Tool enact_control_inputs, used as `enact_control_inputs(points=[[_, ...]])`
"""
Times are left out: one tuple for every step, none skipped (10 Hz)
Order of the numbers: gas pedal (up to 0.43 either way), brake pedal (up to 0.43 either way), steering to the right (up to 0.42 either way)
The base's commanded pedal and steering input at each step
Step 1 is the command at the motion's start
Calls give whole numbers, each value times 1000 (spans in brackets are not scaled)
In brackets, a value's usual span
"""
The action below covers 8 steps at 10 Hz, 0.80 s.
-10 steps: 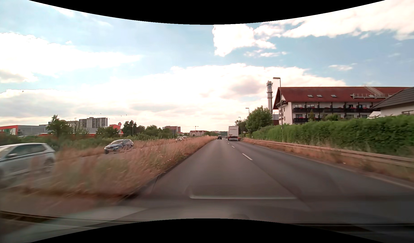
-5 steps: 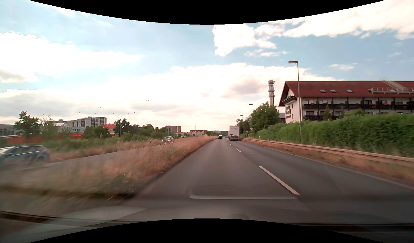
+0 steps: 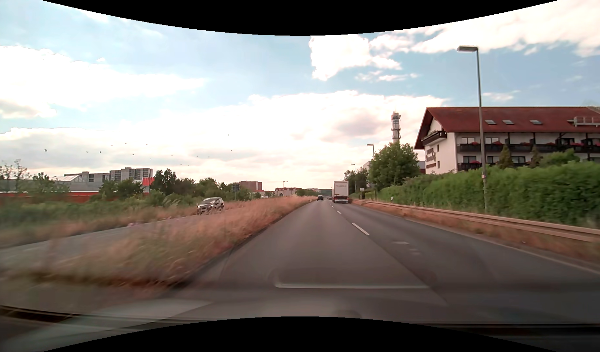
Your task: Follow the waypoints while adhering to traffic rules and regulations
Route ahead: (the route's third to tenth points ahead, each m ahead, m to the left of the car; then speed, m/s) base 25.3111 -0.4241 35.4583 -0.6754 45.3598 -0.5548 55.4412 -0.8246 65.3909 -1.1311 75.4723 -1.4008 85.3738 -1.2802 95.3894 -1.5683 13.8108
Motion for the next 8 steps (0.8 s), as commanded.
enact_control_inputs(points=[[0,0,-5],[0,0,-5],[0,0,-5],[0,0,-5],[28,0,-5],[47,0,-5],[59,0,-5],[59,0,-5]])
